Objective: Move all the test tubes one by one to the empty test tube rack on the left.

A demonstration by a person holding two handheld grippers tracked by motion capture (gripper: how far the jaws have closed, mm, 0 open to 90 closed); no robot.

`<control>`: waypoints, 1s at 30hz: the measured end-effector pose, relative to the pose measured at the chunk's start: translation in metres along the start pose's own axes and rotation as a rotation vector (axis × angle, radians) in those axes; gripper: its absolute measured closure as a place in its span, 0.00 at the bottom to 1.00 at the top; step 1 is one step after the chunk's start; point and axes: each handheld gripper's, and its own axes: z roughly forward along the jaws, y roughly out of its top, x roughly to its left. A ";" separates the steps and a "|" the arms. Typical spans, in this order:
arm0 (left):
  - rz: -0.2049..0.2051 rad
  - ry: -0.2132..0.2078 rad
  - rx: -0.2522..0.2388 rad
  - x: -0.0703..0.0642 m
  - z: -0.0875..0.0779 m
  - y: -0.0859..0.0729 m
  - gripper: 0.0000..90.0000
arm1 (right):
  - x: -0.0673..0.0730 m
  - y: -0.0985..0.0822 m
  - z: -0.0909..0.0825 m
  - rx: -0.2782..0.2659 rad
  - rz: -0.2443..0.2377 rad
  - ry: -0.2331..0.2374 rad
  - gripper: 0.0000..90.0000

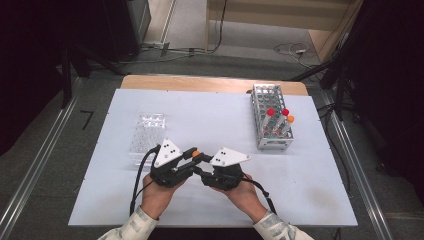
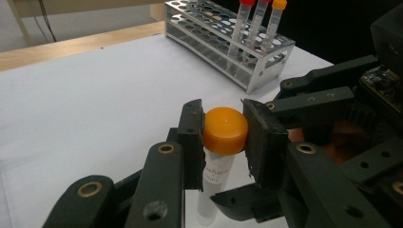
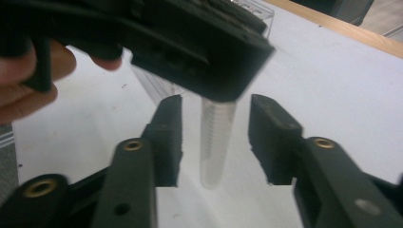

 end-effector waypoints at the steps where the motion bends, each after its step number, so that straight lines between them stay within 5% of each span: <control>1: -0.003 0.004 -0.003 0.001 -0.001 0.000 0.78 | -0.002 0.000 -0.001 0.003 -0.002 0.000 0.53; 14: -0.061 0.019 -0.033 0.021 -0.035 0.011 0.78 | -0.028 -0.007 -0.023 -0.002 0.058 -0.050 0.46; 30: -0.118 0.105 -0.043 0.064 -0.090 0.023 0.78 | -0.048 -0.016 -0.040 -0.004 0.093 -0.110 0.46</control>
